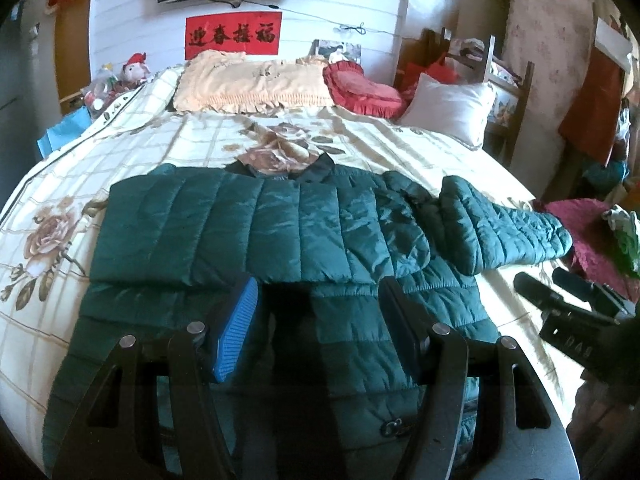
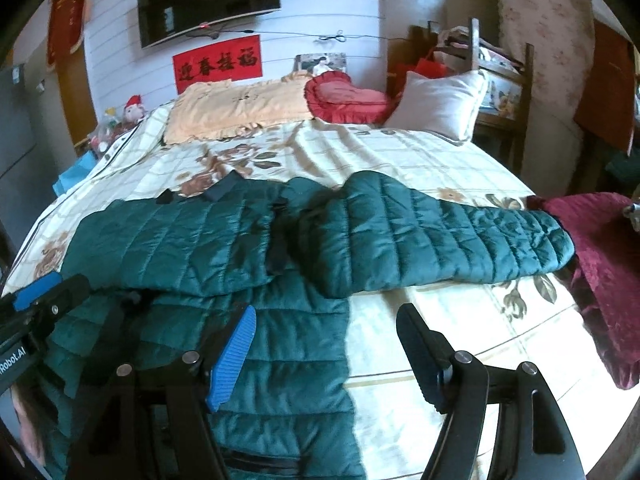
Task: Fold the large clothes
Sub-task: 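Move the right gripper to the other sleeve cuff and grasp it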
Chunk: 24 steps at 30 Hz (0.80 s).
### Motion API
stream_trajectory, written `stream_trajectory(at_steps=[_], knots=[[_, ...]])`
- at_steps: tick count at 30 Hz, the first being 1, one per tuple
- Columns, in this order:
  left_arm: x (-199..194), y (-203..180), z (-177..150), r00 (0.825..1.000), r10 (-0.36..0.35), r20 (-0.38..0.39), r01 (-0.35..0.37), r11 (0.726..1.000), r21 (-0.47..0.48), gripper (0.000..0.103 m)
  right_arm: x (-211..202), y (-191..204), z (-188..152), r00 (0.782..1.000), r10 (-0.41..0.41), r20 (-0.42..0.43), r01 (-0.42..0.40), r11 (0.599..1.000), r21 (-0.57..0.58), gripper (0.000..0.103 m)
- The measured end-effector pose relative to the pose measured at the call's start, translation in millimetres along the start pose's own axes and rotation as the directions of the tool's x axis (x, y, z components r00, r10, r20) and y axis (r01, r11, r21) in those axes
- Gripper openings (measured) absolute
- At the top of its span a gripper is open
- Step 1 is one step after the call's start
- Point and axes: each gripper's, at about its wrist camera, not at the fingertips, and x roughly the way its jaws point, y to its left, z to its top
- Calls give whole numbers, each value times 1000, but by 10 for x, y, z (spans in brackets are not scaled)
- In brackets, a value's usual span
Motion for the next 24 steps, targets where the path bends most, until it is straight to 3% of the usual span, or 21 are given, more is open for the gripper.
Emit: stream_trajectory(at_steps=[24], knots=[[361, -3, -134, 998, 16, -63, -16, 1000, -13, 63, 459, -860, 186, 987, -157, -45, 160, 985, 69, 73]])
